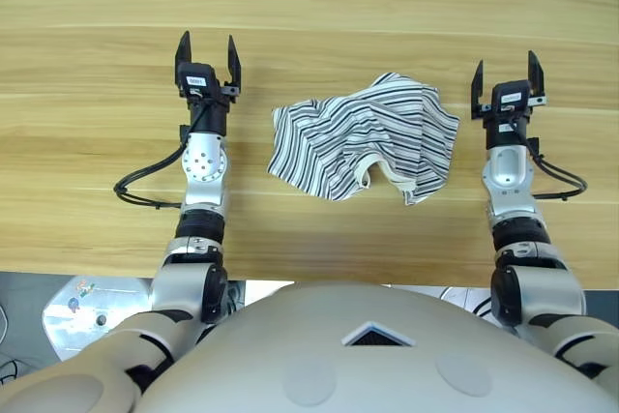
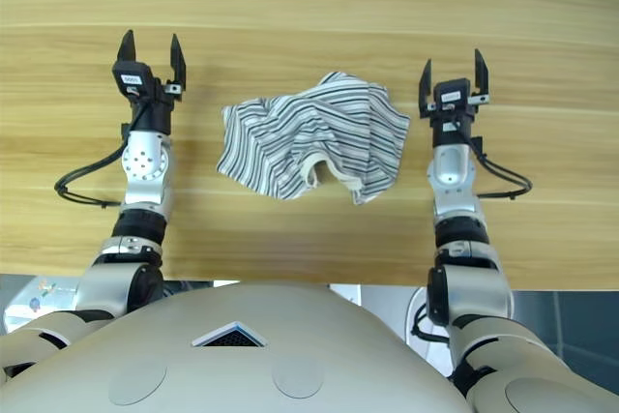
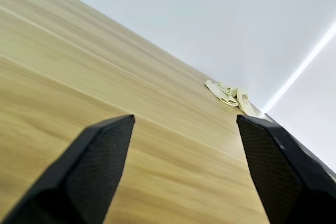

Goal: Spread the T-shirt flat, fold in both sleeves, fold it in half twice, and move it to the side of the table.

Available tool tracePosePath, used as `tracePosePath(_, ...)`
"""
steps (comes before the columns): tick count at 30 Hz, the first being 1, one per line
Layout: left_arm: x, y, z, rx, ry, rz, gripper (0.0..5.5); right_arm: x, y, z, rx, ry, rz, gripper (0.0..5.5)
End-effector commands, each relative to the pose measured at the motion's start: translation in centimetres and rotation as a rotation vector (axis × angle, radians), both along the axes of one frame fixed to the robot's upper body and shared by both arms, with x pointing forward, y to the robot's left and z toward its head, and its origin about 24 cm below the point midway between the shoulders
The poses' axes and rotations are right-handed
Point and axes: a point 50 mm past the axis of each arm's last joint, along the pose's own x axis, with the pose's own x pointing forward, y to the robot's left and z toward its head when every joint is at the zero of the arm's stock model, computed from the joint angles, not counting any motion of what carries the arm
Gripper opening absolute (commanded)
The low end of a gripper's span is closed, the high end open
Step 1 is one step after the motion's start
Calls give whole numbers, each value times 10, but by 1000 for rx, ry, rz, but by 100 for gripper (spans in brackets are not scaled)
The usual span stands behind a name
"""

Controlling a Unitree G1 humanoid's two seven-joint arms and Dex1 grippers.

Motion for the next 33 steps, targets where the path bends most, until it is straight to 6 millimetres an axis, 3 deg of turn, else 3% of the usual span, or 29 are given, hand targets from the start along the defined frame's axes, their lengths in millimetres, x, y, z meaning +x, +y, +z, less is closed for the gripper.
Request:
tracePosePath(1, -2, 0, -1, 16, 11, -4, 349, -2, -1, 0, -6, 3, -6, 362)
tracePosePath(23, -3, 6, 1, -8, 4, -12, 349, -5, 0, 8, -7, -47, 10, 362)
tracePosePath(25, -11, 4, 14, 1, -60, -124, 349, -15, 0, 18, -54, -78, 70, 362)
tracePosePath(28, -39, -6, 30, 74, -133, -371, 349, -37, 0, 23, -222, -7, 196, 362)
tracePosePath(33, -88, -11, 32, 231, -81, -676, 349, -75, -11, 38, -452, 149, 359, 362)
